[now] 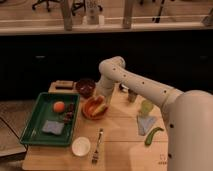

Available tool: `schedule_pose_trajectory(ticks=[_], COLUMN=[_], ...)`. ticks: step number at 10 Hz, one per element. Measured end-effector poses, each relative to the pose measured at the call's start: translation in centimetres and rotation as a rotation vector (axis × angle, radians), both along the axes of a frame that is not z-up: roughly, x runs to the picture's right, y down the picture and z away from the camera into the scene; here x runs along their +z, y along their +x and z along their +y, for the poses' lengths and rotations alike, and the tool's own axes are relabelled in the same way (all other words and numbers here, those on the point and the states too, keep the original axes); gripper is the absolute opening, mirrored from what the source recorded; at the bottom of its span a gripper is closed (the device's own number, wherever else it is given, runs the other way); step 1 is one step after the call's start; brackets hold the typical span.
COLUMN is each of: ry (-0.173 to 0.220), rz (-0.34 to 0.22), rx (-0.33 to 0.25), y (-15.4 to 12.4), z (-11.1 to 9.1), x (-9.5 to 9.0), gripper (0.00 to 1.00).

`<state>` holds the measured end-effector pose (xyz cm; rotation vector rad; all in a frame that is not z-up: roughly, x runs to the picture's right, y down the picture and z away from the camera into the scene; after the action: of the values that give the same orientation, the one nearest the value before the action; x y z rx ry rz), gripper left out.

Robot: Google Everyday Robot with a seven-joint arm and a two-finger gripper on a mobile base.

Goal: Place banana in red bowl

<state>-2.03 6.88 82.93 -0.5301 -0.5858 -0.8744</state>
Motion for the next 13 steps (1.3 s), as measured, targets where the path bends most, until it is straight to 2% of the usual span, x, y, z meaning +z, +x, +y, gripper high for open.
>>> schedule_pose_trajectory(ticks=[5, 13], ry=[0.007, 0.003], rz=[-0.018, -0.040], rx=[0.003, 0.015], y=[-0.18, 0.24], z=[-0.67, -0.53], x=[-0.22, -0.22], gripper=[0.80, 0.80])
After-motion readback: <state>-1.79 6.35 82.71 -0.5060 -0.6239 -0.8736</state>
